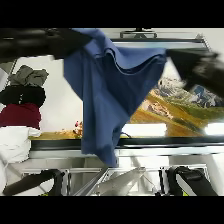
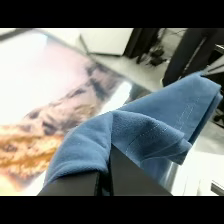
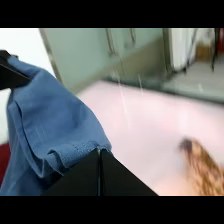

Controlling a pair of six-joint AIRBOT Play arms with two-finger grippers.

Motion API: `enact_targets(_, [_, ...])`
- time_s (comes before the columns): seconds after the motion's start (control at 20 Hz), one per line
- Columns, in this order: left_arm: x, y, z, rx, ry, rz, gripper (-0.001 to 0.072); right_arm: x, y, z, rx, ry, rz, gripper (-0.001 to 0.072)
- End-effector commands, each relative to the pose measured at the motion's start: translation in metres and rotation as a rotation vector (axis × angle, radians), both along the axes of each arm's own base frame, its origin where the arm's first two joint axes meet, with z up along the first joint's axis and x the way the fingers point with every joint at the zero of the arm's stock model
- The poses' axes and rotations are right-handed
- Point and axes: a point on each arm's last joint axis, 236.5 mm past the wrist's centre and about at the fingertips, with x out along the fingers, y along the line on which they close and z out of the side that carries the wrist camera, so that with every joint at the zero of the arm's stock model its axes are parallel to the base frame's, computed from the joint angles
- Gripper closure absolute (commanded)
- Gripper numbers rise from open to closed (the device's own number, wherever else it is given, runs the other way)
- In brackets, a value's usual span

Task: Fold the shirts.

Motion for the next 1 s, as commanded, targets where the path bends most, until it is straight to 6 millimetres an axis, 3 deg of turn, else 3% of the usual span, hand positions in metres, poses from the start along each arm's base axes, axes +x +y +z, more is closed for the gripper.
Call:
enact_targets(0.0, [0.098,0.005,-0.135,0.081,0.211,0.052,0.0686,0.084,-0.012,-0.132,-0.054,0.278,-0.096,0.07])
enact_targets(0.1, [0.131,0.009,-0.204,0.099,0.33,0.036,0.0691,0.117,-0.016,-0.207,-0.076,0.424,-0.129,0.07])
enact_targets(0.15, [0.143,0.014,-0.23,0.105,0.375,0.03,0.0644,0.13,-0.02,-0.24,-0.084,0.481,-0.154,0.07])
enact_targets(0.2, [0.151,0.021,-0.252,0.113,0.411,0.024,0.0283,0.142,-0.026,-0.265,-0.09,0.516,-0.19,0.07])
enact_targets(0.25, [0.157,0.032,-0.269,0.112,0.452,0.035,-0.0005,0.152,-0.037,-0.284,-0.093,0.538,-0.232,0.0699])
enact_targets(0.3, [0.158,0.045,-0.278,0.109,0.49,0.049,-0.0006,0.159,-0.05,-0.294,-0.09,0.548,-0.269,0.0687])
enact_targets(0.35, [0.156,0.062,-0.283,0.104,0.53,0.064,-0.0006,0.164,-0.066,-0.297,-0.083,0.553,-0.304,0.0546])
enact_targets(0.4, [0.152,0.081,-0.287,0.099,0.577,0.08,-0.0006,0.168,-0.085,-0.297,-0.073,0.556,-0.339,0.036])
enact_targets(0.45, [0.146,0.099,-0.289,0.087,0.639,0.1,-0.0006,0.168,-0.104,-0.296,-0.061,0.565,-0.363,0.0327])
enact_targets(0.55, [0.126,0.123,-0.293,0.07,0.759,0.105,-0.0005,0.159,-0.132,-0.302,-0.034,0.624,-0.363,0.0326])
enact_targets(0.65, [0.091,0.13,-0.301,0.077,0.879,0.037,-0.0005,0.145,-0.145,-0.319,-0.009,0.713,-0.322,0.0312])
enact_targets(0.7, [0.07,0.126,-0.307,0.085,0.944,-0.01,-0.0005,0.139,-0.148,-0.33,0.003,0.756,-0.303,0.0209])
enact_targets(0.75, [0.051,0.121,-0.312,0.089,1.013,-0.042,-0.0005,0.133,-0.148,-0.341,0.013,0.799,-0.279,0.018])
enact_targets(0.95, [-0.026,0.115,-0.366,0.286,1.181,-0.03,-0.0004,0.121,-0.129,-0.387,0.026,0.942,-0.171,0.0192])
